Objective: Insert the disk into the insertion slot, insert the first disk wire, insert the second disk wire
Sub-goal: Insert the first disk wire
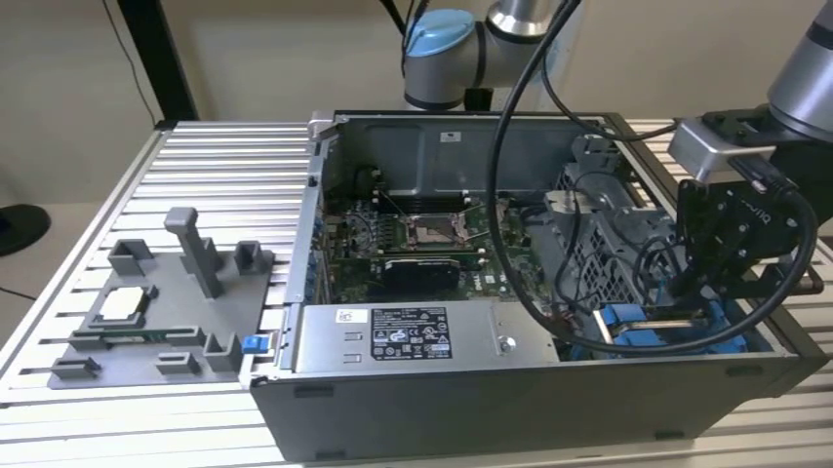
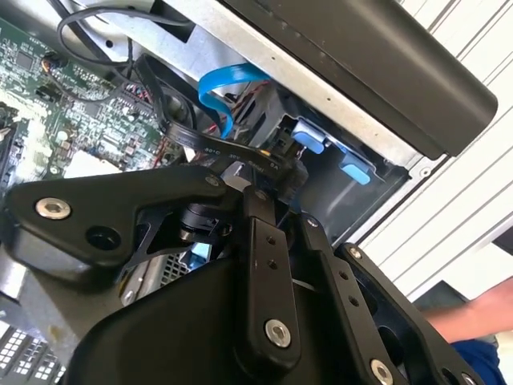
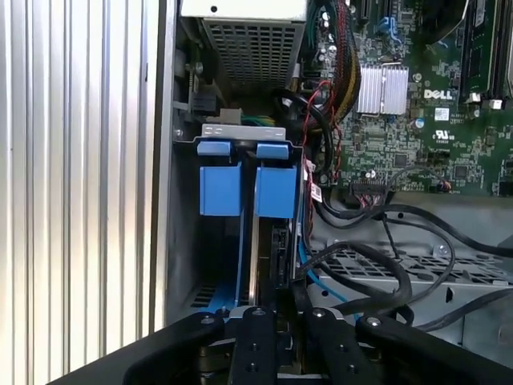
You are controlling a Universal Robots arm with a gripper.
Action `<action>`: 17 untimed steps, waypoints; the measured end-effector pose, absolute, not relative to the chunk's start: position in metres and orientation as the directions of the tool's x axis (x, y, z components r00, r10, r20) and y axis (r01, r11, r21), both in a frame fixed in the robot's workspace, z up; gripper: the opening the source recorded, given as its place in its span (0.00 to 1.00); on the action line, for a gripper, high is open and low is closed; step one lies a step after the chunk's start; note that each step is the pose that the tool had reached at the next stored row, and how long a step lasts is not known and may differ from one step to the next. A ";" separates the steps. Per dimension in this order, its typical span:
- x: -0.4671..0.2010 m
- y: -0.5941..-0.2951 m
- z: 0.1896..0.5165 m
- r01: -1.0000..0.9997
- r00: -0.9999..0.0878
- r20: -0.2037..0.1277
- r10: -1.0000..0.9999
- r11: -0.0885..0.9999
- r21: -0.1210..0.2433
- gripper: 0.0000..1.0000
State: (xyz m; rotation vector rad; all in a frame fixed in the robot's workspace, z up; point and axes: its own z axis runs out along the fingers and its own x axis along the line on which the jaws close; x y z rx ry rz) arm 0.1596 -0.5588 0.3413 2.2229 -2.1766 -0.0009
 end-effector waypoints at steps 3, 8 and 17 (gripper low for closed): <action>0.160 -0.559 0.339 -1.000 0.022 0.021 -1.000 -0.022 0.022 0.00; 0.160 -0.559 0.335 -0.999 0.023 0.022 -0.999 -0.022 0.022 0.00; 0.160 -0.559 0.329 -0.999 0.023 0.021 -1.000 -0.022 0.023 0.00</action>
